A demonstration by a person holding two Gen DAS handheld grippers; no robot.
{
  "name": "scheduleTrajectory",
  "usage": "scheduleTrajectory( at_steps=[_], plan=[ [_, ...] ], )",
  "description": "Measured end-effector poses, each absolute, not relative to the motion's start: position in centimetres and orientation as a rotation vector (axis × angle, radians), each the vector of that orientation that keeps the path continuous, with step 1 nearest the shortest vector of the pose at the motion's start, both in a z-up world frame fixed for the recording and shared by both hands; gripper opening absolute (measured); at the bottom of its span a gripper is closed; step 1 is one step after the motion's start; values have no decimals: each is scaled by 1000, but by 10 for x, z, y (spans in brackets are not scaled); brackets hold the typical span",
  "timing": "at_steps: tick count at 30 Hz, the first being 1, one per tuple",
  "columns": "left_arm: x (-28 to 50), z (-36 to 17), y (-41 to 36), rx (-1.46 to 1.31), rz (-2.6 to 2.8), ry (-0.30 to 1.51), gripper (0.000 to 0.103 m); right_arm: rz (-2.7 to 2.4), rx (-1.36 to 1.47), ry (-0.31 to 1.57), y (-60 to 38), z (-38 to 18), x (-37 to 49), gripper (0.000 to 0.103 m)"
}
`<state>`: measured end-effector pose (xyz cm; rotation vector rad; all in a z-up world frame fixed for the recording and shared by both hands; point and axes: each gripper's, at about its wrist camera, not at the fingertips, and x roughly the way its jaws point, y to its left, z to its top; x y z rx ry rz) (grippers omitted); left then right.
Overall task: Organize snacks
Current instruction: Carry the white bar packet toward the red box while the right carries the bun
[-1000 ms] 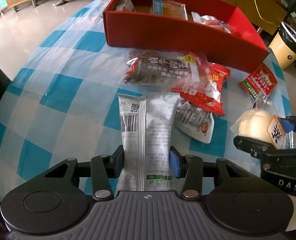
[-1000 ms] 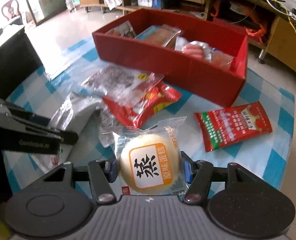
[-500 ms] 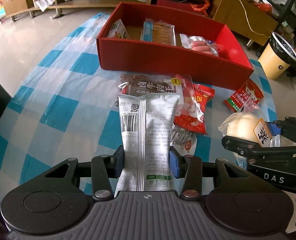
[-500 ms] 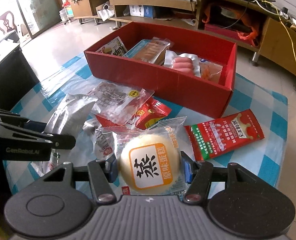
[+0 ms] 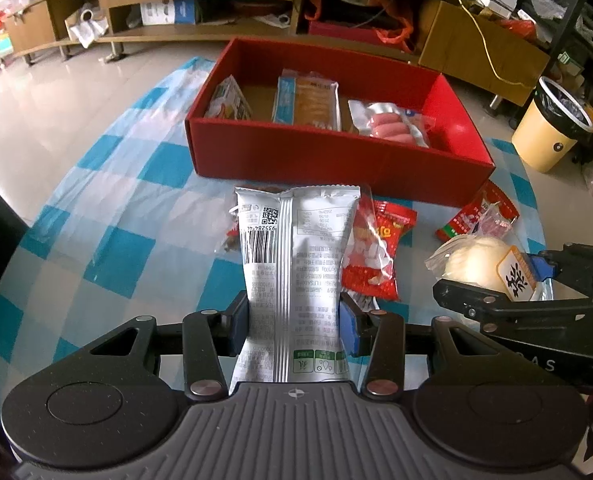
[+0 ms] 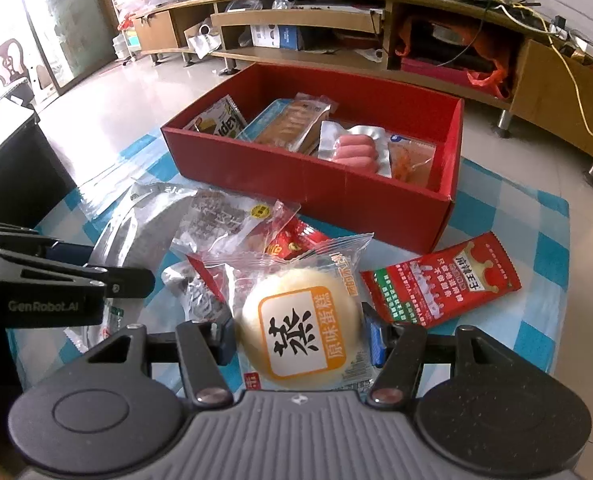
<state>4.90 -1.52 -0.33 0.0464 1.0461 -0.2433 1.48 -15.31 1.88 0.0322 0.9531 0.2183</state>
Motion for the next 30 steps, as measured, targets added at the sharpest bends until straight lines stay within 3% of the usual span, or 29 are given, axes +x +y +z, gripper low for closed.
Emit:
scheduleTrajectory(
  at_steps=[30],
  plan=[
    [84,26,-32,35,-249,954,53,180,120,865,-169,48,41,59]
  ],
)
